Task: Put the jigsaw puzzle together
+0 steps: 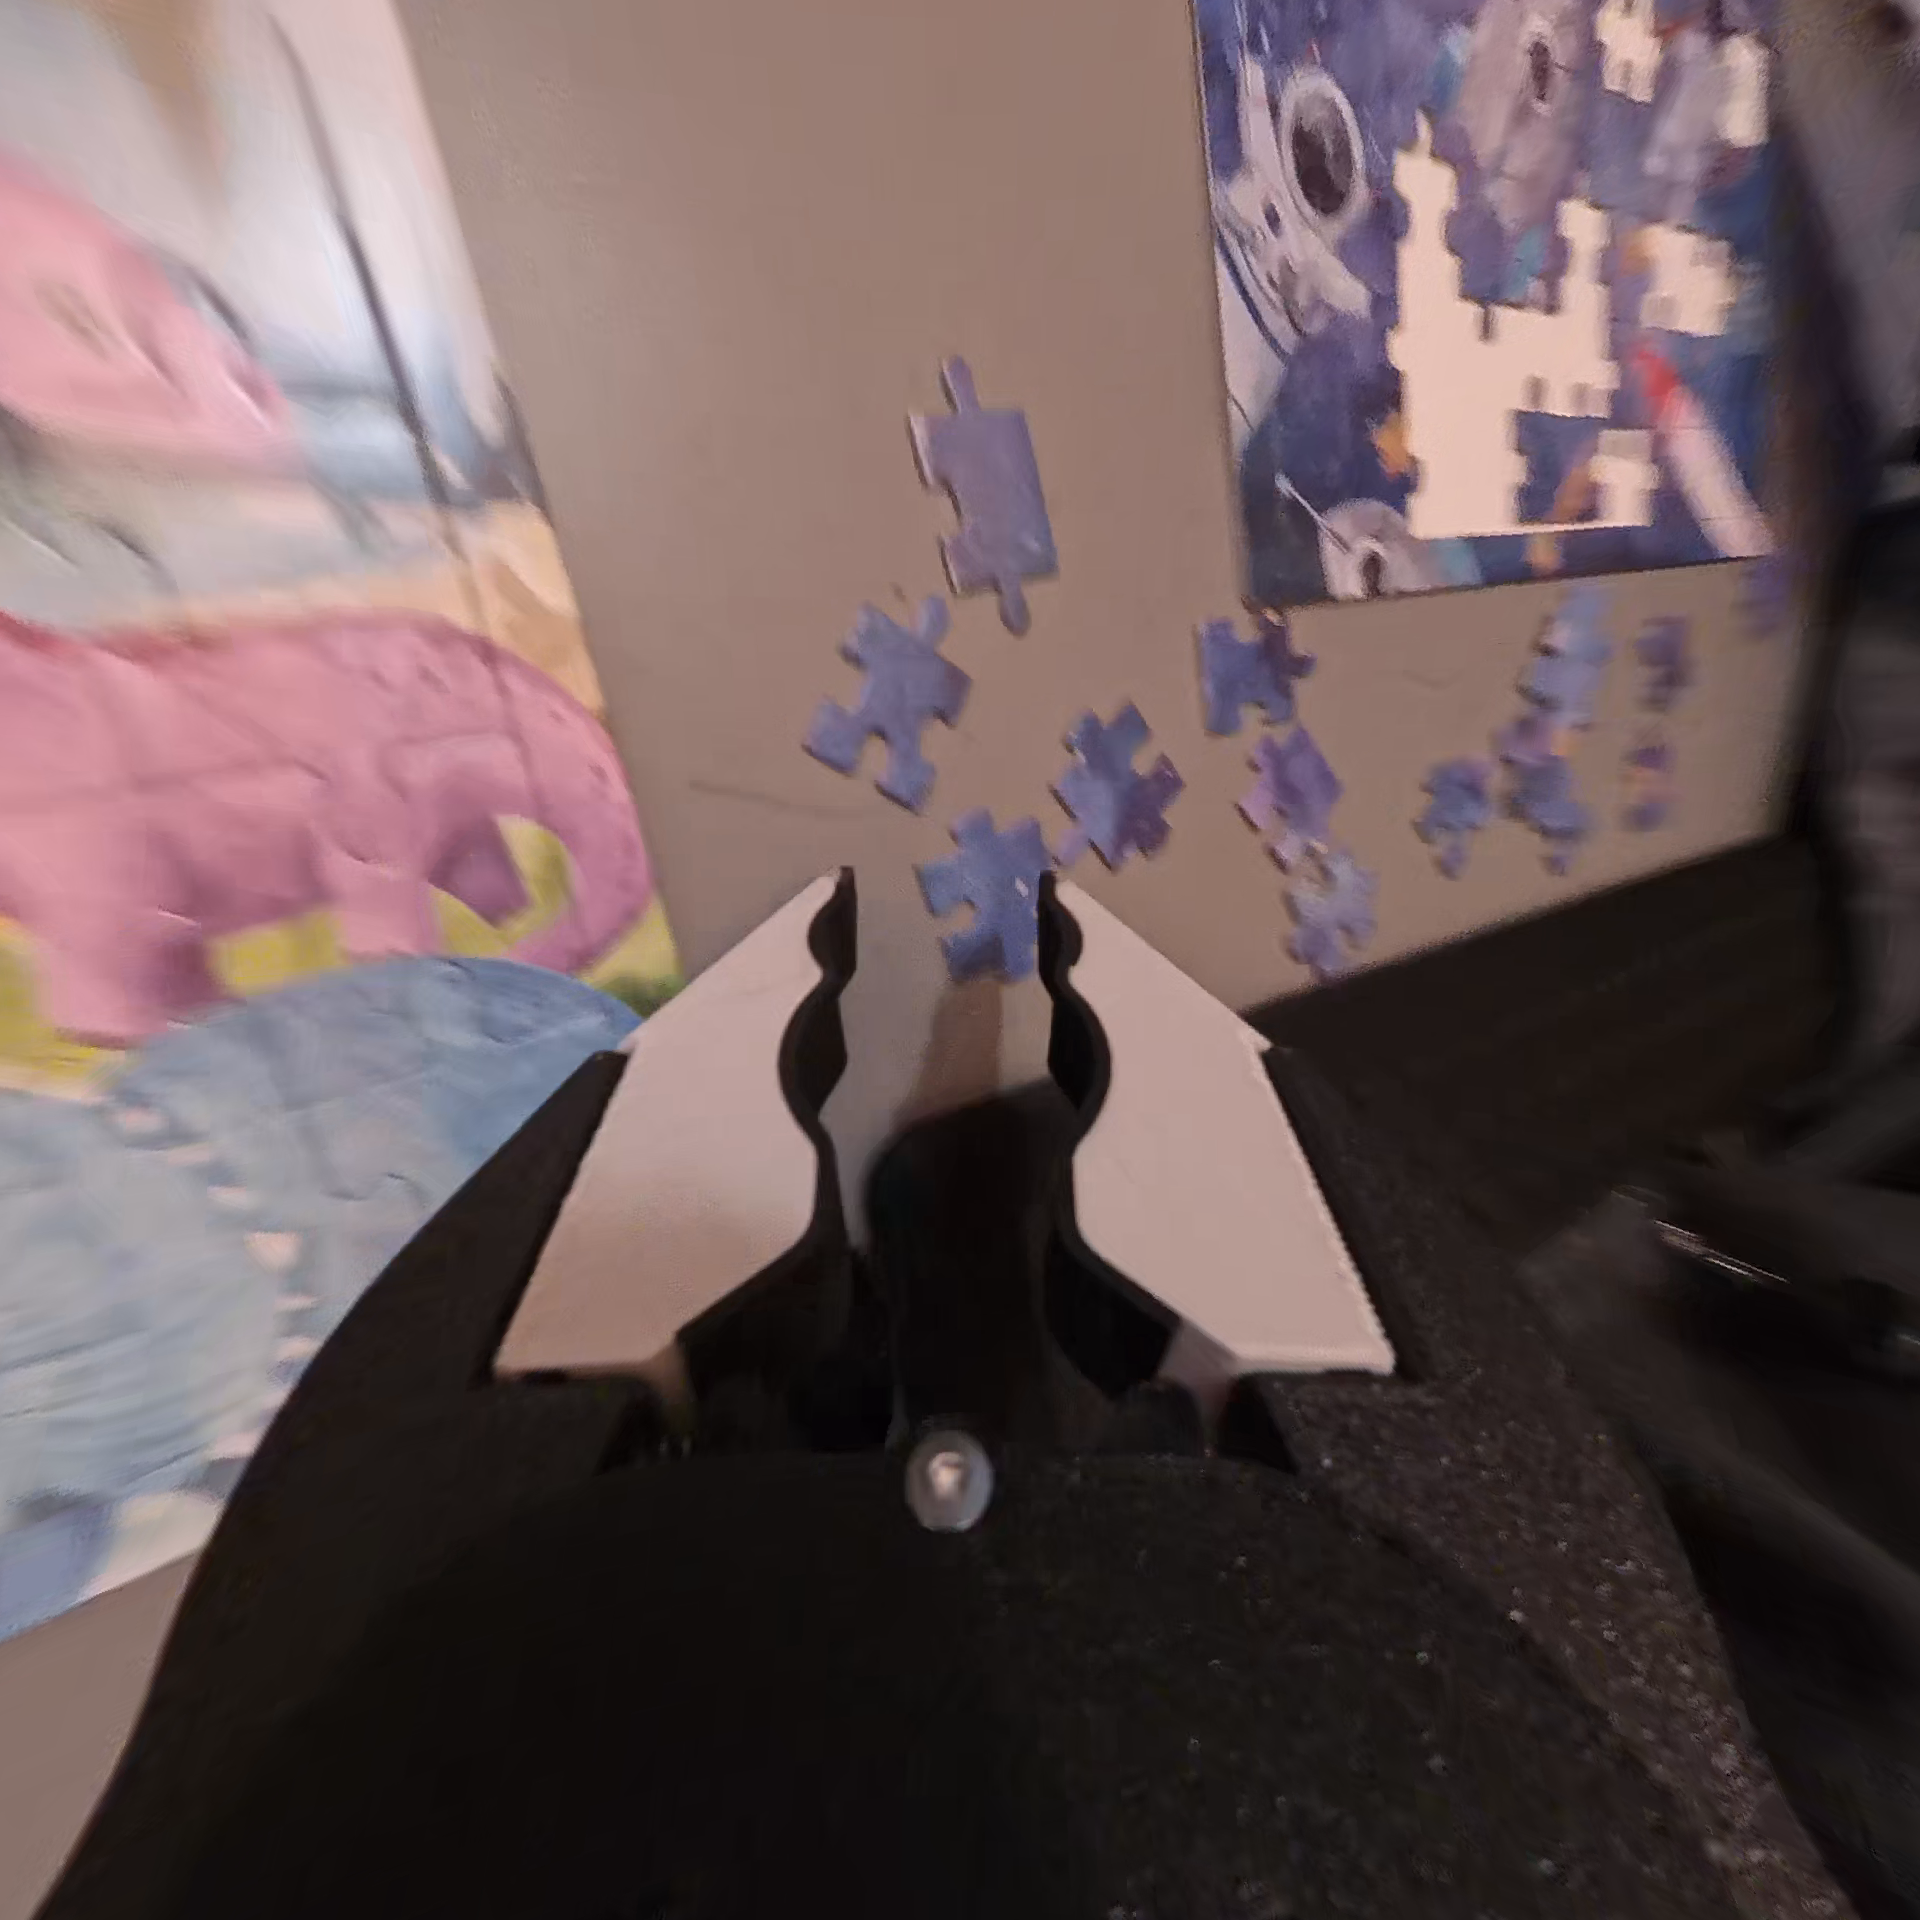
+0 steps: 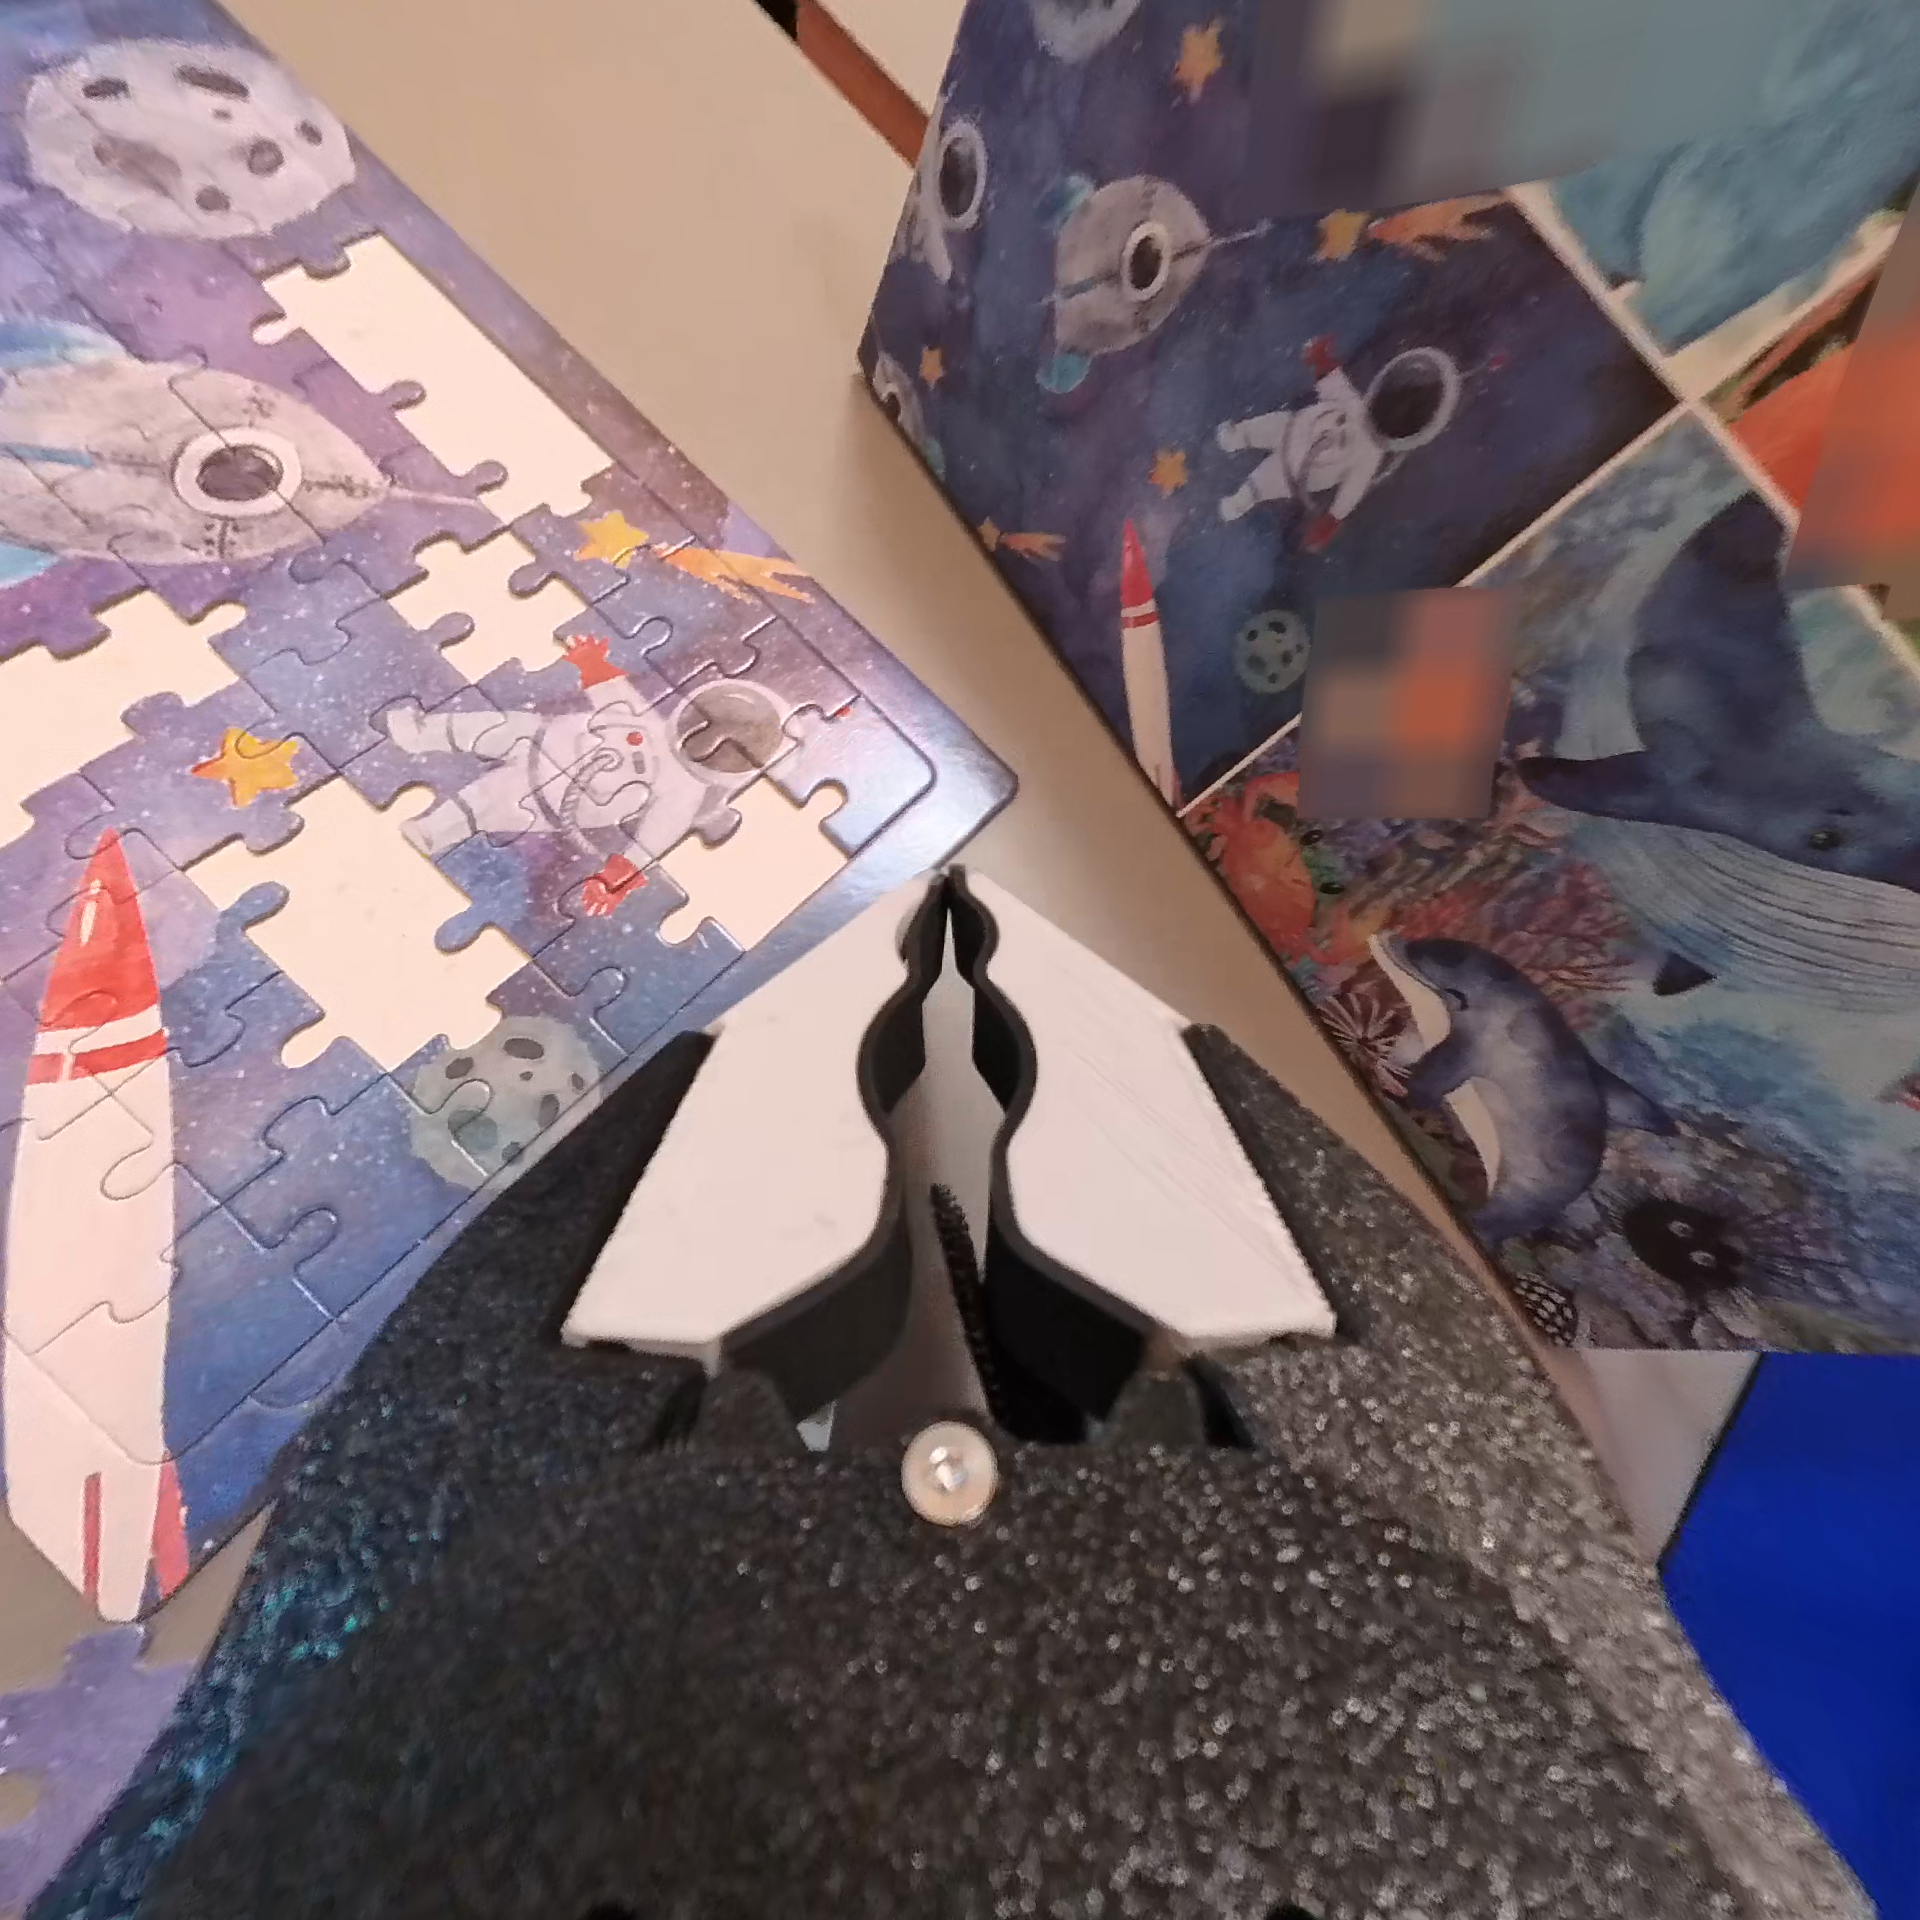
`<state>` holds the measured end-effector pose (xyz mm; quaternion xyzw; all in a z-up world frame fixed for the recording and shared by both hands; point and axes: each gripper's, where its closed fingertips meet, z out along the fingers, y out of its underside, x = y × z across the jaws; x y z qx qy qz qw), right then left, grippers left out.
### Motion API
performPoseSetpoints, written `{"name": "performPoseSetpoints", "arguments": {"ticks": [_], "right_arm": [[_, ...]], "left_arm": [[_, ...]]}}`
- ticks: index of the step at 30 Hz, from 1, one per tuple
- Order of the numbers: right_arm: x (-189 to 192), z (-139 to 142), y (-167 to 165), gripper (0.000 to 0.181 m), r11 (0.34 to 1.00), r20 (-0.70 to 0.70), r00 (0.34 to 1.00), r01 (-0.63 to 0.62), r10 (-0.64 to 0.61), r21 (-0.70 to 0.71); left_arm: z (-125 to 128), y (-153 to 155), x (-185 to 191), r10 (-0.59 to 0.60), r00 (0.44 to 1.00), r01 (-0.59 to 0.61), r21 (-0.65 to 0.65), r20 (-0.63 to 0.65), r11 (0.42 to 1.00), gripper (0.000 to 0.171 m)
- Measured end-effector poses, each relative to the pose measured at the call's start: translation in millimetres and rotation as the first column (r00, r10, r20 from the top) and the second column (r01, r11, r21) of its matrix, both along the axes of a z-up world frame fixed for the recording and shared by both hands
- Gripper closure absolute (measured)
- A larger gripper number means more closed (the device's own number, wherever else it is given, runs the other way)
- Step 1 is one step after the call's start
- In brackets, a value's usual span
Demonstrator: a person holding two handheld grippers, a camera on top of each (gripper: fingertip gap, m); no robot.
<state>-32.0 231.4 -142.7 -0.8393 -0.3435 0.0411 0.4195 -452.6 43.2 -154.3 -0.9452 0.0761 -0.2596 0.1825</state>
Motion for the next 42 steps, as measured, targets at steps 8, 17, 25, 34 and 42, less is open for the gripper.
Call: {"name": "performPoseSetpoints", "arguments": {"ticks": [8, 17, 25, 34, 42], "right_arm": [[3.0, 5.0, 1.3, 0.181, 1.000, -0.021, 1.000, 0.004, -0.004, 0.020], [4.9, 1.3, 2.2, 0.181, 1.000, -0.019, 1.000, -0.004, 0.004, 0.006], [6.6, -1.8, 2.8, 0.181, 1.000, -0.002, 1.000, -0.004, 0.004, 0.003], [6.7, 4.4, 2.5, 0.181, 1.000, -0.014, 1.000, -0.004, 0.004, 0.016], [10.2, 15.0, 4.5, 0.181, 1.000, -0.076, 0.997, 0.010, -0.009, 0.023]], "left_arm": [[-9.7, 60.9, 30.0, -0.148, 0.951, 0.208, 0.206, -0.272, 0.956, 0.129], [-13.2, 62.2, 40.6, 0.001, 0.973, 0.056, 0.240, -0.231, 0.969, 0.126], [-17.5, 61.5, 48.4, 0.041, 0.924, 0.081, 0.298, -0.380, 0.951, 0.149], [-13.5, 63.6, 47.4, 0.061, 0.899, 0.081, 0.302, -0.433, 0.950, 0.150], [52.8, 112.0, 207.9, -0.188, 0.942, 0.294, 0.418, -0.277, 0.860, 0.150]]}}
